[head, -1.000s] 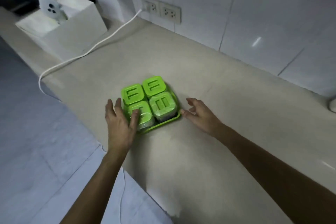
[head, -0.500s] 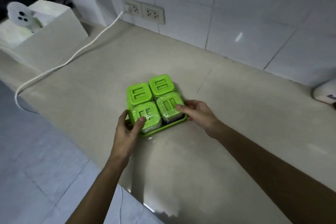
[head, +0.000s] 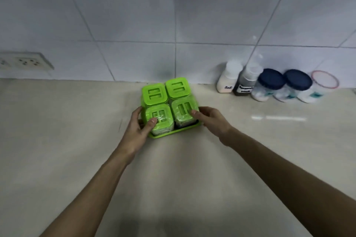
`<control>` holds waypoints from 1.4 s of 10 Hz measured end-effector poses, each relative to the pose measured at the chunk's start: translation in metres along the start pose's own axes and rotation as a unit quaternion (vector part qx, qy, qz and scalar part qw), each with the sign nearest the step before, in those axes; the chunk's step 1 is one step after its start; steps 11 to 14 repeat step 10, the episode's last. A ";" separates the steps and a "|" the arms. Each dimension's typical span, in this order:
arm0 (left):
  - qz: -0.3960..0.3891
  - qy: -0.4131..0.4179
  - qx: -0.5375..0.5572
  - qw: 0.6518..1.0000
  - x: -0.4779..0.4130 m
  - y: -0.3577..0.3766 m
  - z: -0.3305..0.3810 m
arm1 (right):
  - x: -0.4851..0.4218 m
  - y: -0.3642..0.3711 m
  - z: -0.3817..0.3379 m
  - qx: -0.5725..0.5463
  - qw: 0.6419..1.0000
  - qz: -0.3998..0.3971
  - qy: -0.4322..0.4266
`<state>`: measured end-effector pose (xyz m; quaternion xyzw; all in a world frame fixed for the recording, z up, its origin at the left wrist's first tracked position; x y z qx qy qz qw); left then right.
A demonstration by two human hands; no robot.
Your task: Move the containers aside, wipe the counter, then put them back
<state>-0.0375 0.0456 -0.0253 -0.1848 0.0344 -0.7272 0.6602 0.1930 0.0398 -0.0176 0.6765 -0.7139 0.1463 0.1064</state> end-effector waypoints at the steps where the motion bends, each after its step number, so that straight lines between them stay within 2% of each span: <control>1: -0.033 -0.001 -0.008 0.999 -0.028 0.027 0.012 | -0.009 -0.027 0.006 -0.008 0.999 0.036 0.015; 3: -0.076 0.000 -0.035 0.997 -0.072 0.054 0.033 | -0.032 -0.052 0.007 0.003 0.996 0.078 0.037; 6: -0.080 0.001 -0.078 0.994 -0.094 0.063 0.037 | -0.056 -0.056 0.015 0.009 0.993 0.110 0.032; 7: -0.067 0.009 -0.151 0.986 -0.087 0.064 0.039 | -0.055 -0.053 0.013 0.078 0.986 0.145 0.035; 8: -0.018 0.006 -0.223 0.975 -0.070 0.056 0.040 | -0.037 -0.050 0.008 0.162 0.966 0.199 -0.008; 9: 0.014 0.050 -0.265 0.963 -0.024 0.038 0.027 | 0.010 -0.061 0.004 0.293 0.931 0.199 -0.084; 10: -0.018 0.096 -0.341 0.935 0.017 0.034 0.009 | 0.041 -0.074 0.009 0.436 0.880 0.153 -0.110; 14: -0.018 0.096 -0.341 0.935 0.017 0.034 0.009 | 0.041 -0.074 0.009 0.436 0.880 0.153 -0.110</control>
Point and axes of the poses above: each hand's wrist, its own x-axis away from the middle knuckle, its own y-axis out of the palm, z = x × y, the point moved 1 cm from there along -x, towards the middle knuckle, and after that the axes turned 7 degrees about -x, right-handed, at the moved point
